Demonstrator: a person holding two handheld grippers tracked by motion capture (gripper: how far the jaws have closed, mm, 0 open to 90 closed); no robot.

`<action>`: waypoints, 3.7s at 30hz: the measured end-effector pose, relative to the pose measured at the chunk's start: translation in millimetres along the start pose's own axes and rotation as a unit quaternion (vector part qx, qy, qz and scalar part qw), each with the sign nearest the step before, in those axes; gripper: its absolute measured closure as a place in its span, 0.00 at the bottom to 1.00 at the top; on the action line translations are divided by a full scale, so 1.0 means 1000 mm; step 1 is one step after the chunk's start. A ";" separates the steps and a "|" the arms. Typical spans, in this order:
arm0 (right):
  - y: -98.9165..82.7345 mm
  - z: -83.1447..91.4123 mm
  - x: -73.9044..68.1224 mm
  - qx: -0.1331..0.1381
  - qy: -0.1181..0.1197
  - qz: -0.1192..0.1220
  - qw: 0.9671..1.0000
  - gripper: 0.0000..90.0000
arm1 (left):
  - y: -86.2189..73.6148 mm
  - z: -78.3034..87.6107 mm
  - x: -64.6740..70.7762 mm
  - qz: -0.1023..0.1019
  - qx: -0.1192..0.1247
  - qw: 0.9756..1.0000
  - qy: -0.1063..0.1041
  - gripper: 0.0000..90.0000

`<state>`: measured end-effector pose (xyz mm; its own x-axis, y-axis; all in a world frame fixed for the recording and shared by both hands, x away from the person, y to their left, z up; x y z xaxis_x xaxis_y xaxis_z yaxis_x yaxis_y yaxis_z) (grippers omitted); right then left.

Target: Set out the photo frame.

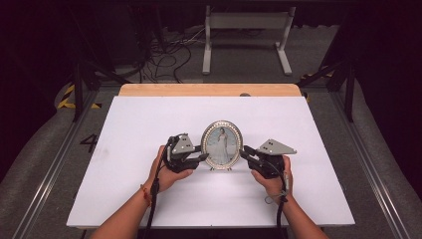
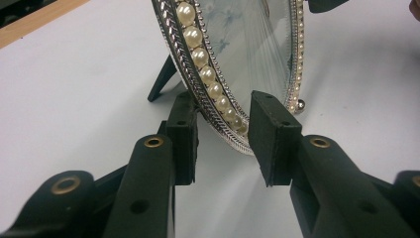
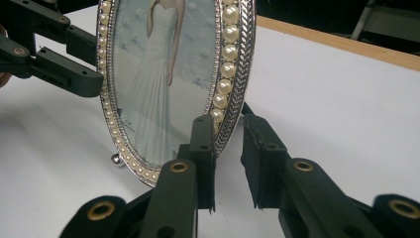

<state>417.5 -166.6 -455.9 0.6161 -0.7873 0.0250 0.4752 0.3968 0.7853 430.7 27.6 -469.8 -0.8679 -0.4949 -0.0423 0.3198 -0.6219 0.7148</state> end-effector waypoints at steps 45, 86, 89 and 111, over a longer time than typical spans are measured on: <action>-0.005 -0.003 -0.007 -0.023 0.008 0.021 0.999 0.76 | -0.003 0.001 0.001 -0.017 -0.012 1.000 0.009 0.72; -0.048 0.024 0.009 -0.054 -0.021 0.068 0.996 0.27 | -0.072 0.040 -0.003 -0.016 -0.042 0.997 0.059 0.23; -0.049 0.026 0.013 -0.049 -0.028 0.062 0.996 0.24 | -0.079 0.048 -0.005 -0.014 -0.041 0.997 0.062 0.20; -0.074 0.047 0.042 -0.046 -0.064 0.048 0.996 0.20 | -0.138 0.094 -0.025 0.041 -0.020 0.995 0.088 0.07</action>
<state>378.9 -250.8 -483.9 0.5792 -0.7949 0.1808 0.4776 0.5106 0.7149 373.0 182.6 -501.6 -0.7589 -0.6420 -0.1088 0.4052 -0.5965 0.6928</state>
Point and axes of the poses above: each handheld gripper's, and its own axes: z roughly backward along the jaws, y roughly out of its top, x roughly to its right, the point moved 8 cm from there along -z, roughly forward along the jaws, and after that the axes turned 11 degrees about -x, right-handed, at the moved point
